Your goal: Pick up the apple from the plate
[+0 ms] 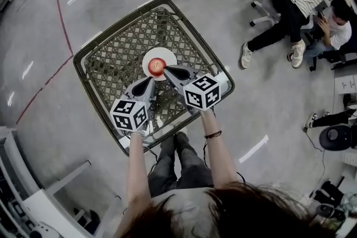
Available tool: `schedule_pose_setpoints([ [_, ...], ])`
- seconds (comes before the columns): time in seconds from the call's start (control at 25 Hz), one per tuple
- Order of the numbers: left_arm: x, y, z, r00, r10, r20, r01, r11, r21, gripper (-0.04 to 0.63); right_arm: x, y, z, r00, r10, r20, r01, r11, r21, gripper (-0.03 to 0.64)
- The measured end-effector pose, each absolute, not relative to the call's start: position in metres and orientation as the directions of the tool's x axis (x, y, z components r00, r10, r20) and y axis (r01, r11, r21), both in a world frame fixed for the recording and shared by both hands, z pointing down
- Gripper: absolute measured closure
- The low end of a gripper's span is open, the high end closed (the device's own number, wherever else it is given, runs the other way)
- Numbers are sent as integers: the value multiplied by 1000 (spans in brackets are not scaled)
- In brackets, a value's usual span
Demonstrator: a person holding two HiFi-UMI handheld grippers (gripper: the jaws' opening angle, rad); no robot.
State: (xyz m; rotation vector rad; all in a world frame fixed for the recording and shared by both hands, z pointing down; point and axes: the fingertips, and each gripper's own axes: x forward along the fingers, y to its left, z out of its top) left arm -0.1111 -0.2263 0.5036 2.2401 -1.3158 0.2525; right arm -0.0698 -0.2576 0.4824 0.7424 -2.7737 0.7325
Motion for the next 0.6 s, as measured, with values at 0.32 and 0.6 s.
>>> schedule_pose_setpoints([
  [0.32,-117,-233,527,488,-753,441,-869,-370,328,584,-66,-264,504,-852,-420,313,-520,749,-411,607],
  [0.6,-121,-244,545,470,-754,460,-881,-365,302,584,-59,-271,530,-839,-432,331,-542,723,-428,607],
])
